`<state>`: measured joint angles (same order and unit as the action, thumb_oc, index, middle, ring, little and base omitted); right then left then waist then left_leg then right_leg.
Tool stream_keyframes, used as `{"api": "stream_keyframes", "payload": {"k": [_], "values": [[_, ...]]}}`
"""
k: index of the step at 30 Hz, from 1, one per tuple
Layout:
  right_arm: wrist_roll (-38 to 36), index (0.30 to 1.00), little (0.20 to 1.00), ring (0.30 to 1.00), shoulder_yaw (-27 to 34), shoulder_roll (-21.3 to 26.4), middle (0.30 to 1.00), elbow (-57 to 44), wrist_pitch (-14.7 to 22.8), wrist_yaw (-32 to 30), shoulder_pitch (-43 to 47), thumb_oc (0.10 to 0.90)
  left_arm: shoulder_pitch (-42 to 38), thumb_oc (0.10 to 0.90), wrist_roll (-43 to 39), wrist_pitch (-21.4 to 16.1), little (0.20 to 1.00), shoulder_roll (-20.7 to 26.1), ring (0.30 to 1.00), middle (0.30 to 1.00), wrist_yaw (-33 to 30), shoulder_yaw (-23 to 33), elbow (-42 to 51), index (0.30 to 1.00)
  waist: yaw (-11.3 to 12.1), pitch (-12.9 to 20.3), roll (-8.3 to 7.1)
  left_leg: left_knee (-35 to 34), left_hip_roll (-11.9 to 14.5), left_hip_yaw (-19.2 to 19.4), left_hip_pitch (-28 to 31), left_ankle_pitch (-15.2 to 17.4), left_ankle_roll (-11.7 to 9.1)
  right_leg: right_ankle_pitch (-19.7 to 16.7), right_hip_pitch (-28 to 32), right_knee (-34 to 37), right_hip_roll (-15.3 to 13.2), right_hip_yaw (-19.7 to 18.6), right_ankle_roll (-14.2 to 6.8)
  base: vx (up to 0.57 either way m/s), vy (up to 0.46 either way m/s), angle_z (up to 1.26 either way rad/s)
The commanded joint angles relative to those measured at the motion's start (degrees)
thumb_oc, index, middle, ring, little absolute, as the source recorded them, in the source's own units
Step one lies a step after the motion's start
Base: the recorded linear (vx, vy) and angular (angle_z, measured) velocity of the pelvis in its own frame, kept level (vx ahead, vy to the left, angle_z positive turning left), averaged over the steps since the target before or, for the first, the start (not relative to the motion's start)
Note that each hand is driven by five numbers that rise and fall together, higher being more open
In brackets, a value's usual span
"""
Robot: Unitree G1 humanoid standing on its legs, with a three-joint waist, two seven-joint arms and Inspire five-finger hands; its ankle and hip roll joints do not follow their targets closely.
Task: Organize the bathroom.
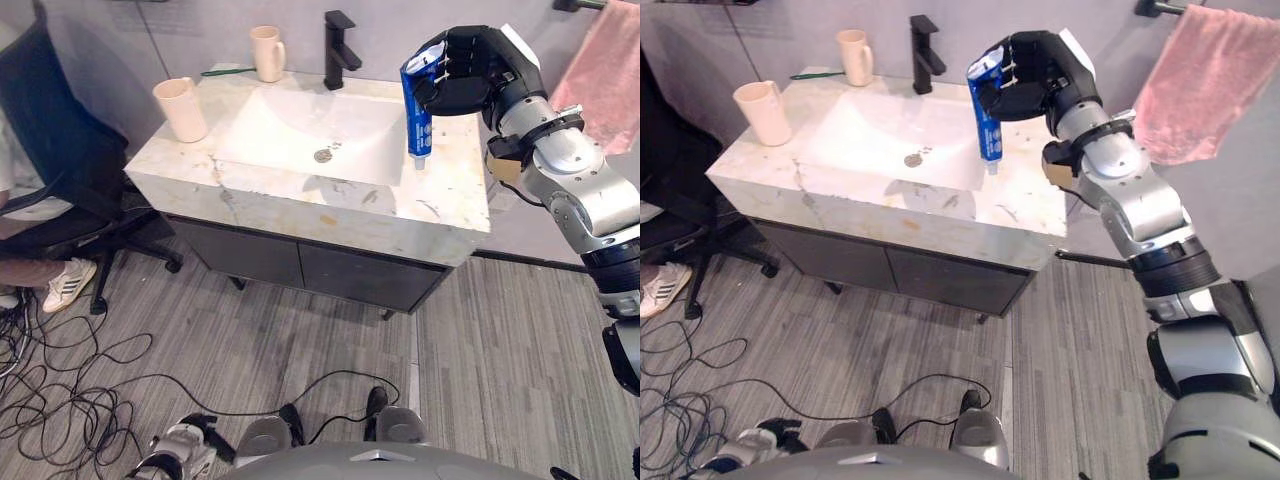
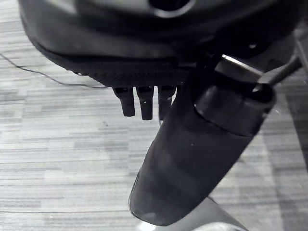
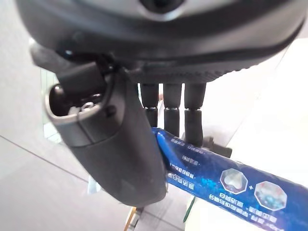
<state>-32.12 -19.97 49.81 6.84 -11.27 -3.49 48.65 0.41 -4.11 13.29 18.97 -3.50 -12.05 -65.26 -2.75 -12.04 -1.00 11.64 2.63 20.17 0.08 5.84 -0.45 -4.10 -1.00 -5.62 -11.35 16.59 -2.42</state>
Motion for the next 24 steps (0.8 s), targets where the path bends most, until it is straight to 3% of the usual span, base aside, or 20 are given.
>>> {"api": "stream_keyframes", "payload": {"k": [1,8,12,14,15,16,18,19,20,22,24], "values": [[-0.69,0.3,0.3,0.3,6.28,1.71,0.3,-1.11,8.71,-1.55,11.59,0.4,2.51,0.8,-0.66,1.01,0.9,5.2,0.9,0.9,-2.18,-0.06,-1.2,0.9,3.28,2.56,-0.78,-0.47,2.63,-1.57,2.07,-1.43,0.68,2.85,1.34,-1.68,-1.1,-4.53,-4.07,0.01,-0.018,0.09],[-0.74,0.3,0.3,0.3,6.75,1.31,0.3,0.91,8.8,-1.29,11.57,0.4,3.98,0.8,0.99,0.14,0.9,5.0,0.9,0.9,-1.58,0.68,-1.96,0.9,4.22,3.08,-1.19,-0.78,2.42,-1.84,2.29,-1.05,1.01,2.54,1.88,-0.46,-0.93,-4.77,-4.3,0.02,-0.013,0.04],[-0.22,0.3,0.3,0.3,6.56,1.77,0.3,3.36,10.59,-0.26,10.12,0.4,3.97,0.8,1.53,0.32,0.9,5.51,0.9,0.9,-1.49,0.63,-2.35,0.9,5.08,3.63,-1.64,-3.15,1.12,-3.9,1.97,-1.81,1.76,2.07,2.25,0.04,-1.13,-4.52,-5.08,0.02,0.0,0.03],[-0.41,0.3,0.3,0.3,6.21,1.89,0.3,3.88,11.45,-0.01,9.87,0.4,3.96,0.8,2.1,0.39,0.9,5.94,0.9,0.9,-1.59,0.85,-2.17,0.9,5.13,3.2,-1.16,-4.66,0.48,-5.36,2.12,-2.59,2.82,2.15,-0.27,-7.59,-1.09,-5.54,-5.02,-0.01,0.02,-0.03],[-0.53,0.3,0.3,0.3,6.17,2.37,0.3,3.65,11.8,0.13,9.52,0.4,3.7,0.8,2.62,0.54,0.9,6.25,0.9,0.9,-2.08,0.85,-2.28,0.9,4.49,2.41,-0.7,-5.22,0.01,-7.08,2.3,-2.6,3.43,1.54,-3.46,-14.2,-0.28,-8.46,-4.99,0.03,-0.029,-0.16],[0.27,0.3,0.3,0.3,6.65,2.72,0.3,2.91,11.2,0.37,8.86,0.4,3.32,0.8,0.84,0.87,0.9,6.71,0.9,0.9,-2.94,0.82,-2.58,0.9,3.65,1.75,-0.72,-4.74,-0.56,-9.34,2.47,-2.38,3.71,-1.95,-6.58,-15.44,-0.61,-12.7,-4.75,0.08,-0.106,-0.11],[1.38,0.3,0.3,0.3,7.46,2.88,0.3,1.82,10.46,0.1,7.84,0.4,1.94,0.8,-0.49,1.13,0.9,7.19,0.9,0.9,-3.0,1.09,-3.17,0.9,2.44,1.12,-1.12,-4.04,-0.84,-11.38,2.55,-1.67,3.24,-2.92,-7.26,-6.3,-1.56,-16.21,-5.37,0.07,-0.255,0.29],[1.44,0.3,0.3,0.3,7.06,4.02,0.3,1.04,10.52,-0.87,8.28,0.4,1.17,0.8,-1.96,0.88,0.9,9.18,0.9,0.9,-2.42,0.99,-1.85,0.9,0.82,-1.18,-1.46,-1.44,-0.23,-15.58,1.39,0.05,2.65,-7.53,-10.14,-9.72,1.59,-23.76,-5.2,-0.01,-0.292,0.49],[0.99,0.3,0.3,0.3,7.11,4.38,0.3,0.98,10.66,-0.98,8.25,0.4,1.06,0.8,-1.89,0.97,0.9,9.62,0.9,0.9,-2.15,1.02,-1.45,0.9,0.68,-1.29,-1.62,-0.91,0.05,-15.68,0.85,0.01,2.56,-7.26,-10.63,-10.42,2.23,-24.49,-5.1,-0.05,-0.281,0.44],[-1.55,0.3,0.3,0.3,7.06,7.77,0.3,2.4,12.2,-0.86,8.13,0.4,0.22,0.8,-2.35,1.09,0.9,10.13,0.9,0.9,-2.09,0.73,-0.88,0.9,0.22,-0.94,-2.26,2.11,1.8,-15.43,-1.64,-0.7,1.48,-0.97,-7.87,-6.51,3.89,-23.36,-4.67,-0.05,-0.192,0.68],[-2.04,0.3,0.3,0.3,7.51,8.68,0.3,5.27,14.33,0.15,8.91,0.4,-1.42,0.8,-3.63,-1.35,0.9,9.76,0.9,0.9,-1.27,0.5,-2.26,0.9,-0.15,-1.31,-2.44,2.1,2.92,-16.4,-2.72,-1.68,0.37,1.51,-5.99,-4.81,5.02,-22.24,-3.88,-0.04,-0.172,1.21]]}}
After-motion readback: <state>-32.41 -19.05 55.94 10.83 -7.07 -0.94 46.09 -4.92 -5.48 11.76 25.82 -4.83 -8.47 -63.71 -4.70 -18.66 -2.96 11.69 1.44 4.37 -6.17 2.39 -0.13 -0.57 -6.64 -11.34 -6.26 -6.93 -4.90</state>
